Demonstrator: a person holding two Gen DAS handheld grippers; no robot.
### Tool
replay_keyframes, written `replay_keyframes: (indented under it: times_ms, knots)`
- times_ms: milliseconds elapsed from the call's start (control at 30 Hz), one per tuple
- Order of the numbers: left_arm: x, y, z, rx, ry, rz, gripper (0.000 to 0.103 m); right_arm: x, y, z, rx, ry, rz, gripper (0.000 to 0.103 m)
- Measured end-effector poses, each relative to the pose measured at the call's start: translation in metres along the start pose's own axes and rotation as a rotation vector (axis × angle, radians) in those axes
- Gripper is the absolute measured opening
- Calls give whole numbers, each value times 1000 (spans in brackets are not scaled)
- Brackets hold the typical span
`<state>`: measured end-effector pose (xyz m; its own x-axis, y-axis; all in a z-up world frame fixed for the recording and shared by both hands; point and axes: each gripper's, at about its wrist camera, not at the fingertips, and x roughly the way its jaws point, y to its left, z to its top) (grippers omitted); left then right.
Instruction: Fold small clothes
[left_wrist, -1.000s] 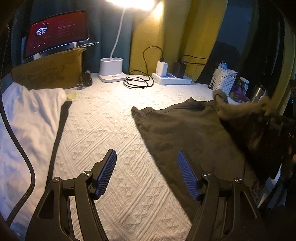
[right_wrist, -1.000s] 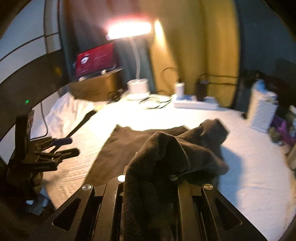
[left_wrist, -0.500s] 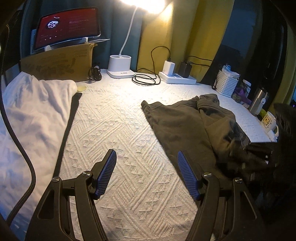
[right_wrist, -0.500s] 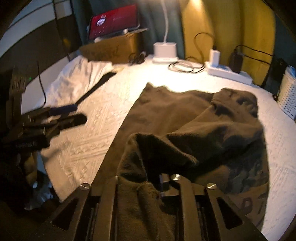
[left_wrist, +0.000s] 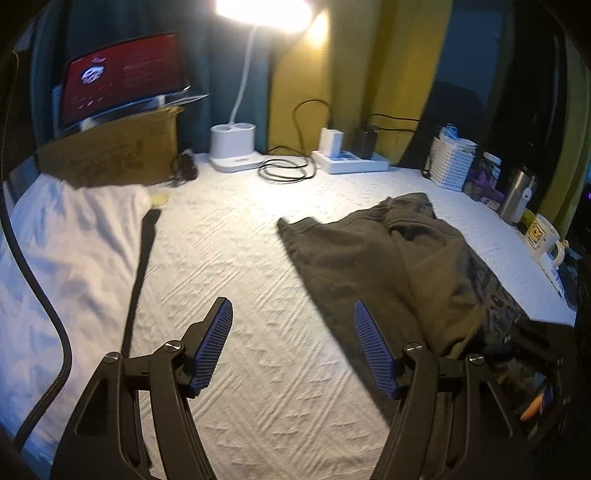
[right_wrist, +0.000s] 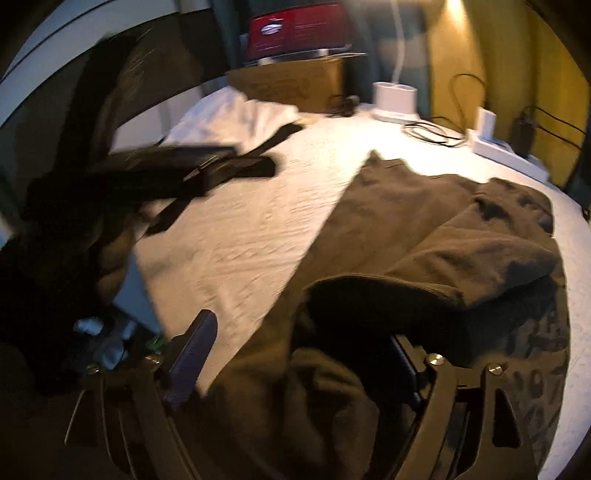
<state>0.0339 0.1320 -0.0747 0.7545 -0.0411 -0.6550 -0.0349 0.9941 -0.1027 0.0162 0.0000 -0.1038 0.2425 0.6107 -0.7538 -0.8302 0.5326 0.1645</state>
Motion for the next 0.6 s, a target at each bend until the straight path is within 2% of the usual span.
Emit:
replay_keyframes:
  times_ms: [100, 267, 467, 600]
  knots:
    - [-1, -15, 5, 30, -4, -24, 69, -19, -2, -6, 19, -44, 4, 86]
    - [0, -43, 12, 82, 0, -61, 69, -67, -33, -15, 123, -164, -53, 86]
    - [8, -86, 20, 185, 6, -118, 69, -91, -85, -31, 248, -193, -177, 86]
    - [21, -115, 26, 263, 30, -138, 69, -98, -113, -39, 293, -209, -224, 86]
